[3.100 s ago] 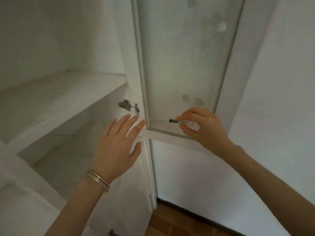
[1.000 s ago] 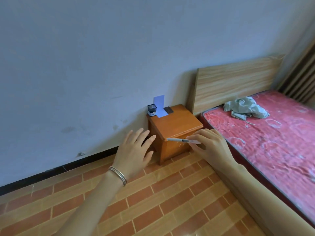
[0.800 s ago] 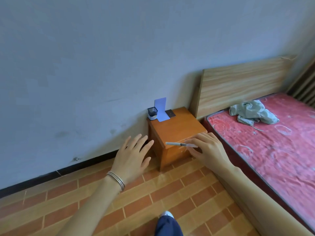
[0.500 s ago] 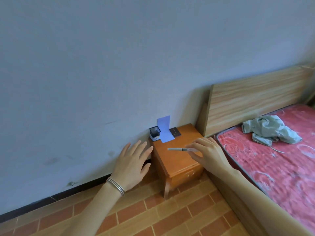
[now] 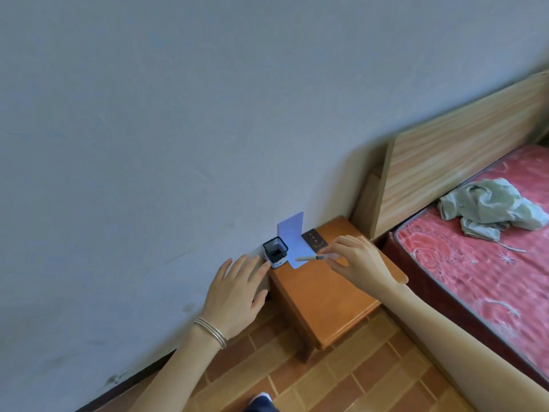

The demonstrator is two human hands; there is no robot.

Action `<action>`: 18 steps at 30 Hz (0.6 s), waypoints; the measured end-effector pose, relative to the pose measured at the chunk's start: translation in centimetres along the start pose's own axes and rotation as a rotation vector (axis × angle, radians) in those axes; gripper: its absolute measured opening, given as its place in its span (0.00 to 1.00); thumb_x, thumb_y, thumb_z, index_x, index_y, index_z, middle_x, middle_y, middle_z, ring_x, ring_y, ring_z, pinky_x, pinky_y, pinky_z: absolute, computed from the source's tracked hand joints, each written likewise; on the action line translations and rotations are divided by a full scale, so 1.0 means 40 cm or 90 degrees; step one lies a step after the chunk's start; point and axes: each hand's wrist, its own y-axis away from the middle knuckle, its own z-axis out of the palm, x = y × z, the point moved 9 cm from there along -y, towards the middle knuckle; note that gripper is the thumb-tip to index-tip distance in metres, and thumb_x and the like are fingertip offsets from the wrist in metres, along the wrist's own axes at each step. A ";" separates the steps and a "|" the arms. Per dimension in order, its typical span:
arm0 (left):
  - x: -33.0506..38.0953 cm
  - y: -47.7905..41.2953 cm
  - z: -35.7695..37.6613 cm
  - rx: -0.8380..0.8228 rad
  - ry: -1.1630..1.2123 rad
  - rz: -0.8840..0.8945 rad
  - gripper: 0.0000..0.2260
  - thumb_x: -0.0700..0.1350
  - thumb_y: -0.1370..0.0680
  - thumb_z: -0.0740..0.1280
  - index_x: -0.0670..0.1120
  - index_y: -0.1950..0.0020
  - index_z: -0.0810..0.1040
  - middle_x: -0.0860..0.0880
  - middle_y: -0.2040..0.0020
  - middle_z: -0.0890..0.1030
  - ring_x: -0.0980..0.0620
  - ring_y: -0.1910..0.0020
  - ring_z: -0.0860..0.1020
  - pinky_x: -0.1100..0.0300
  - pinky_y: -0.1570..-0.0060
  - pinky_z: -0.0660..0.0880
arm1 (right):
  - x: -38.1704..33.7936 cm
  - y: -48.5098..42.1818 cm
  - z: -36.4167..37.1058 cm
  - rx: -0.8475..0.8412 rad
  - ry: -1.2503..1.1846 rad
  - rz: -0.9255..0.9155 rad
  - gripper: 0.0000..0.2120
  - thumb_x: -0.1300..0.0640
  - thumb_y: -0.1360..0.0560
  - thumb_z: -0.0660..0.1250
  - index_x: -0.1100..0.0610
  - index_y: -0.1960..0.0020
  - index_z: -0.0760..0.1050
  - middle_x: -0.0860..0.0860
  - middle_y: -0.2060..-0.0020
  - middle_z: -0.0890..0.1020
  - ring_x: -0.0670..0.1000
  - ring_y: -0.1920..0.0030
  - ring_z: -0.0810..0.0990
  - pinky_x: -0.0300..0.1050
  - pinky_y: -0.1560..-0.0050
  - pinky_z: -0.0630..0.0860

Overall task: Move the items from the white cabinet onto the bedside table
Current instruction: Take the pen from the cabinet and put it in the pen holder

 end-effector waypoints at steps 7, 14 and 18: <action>-0.143 -0.152 0.160 -0.015 0.069 0.064 0.22 0.53 0.27 0.56 0.47 0.40 0.80 0.48 0.44 0.80 0.50 0.42 0.72 0.48 0.45 0.75 | 0.107 -0.150 0.212 0.009 -0.028 0.138 0.03 0.60 0.30 0.73 0.53 0.57 0.82 0.46 0.63 0.81 0.49 0.64 0.78 0.40 0.66 0.66; -0.264 -0.237 0.426 -0.042 0.072 0.059 0.21 0.52 0.26 0.55 0.48 0.40 0.80 0.49 0.43 0.81 0.49 0.42 0.77 0.50 0.43 0.74 | 0.253 -0.250 0.552 -0.012 -0.066 0.204 0.04 0.59 0.30 0.73 0.55 0.55 0.83 0.46 0.62 0.81 0.48 0.62 0.78 0.41 0.62 0.68; -0.312 -0.251 0.567 -0.048 0.071 0.036 0.21 0.52 0.26 0.55 0.48 0.40 0.80 0.49 0.43 0.81 0.48 0.44 0.78 0.50 0.45 0.76 | 0.324 -0.264 0.742 -0.014 -0.076 0.235 0.03 0.61 0.29 0.71 0.56 0.55 0.82 0.48 0.61 0.82 0.51 0.61 0.80 0.44 0.59 0.70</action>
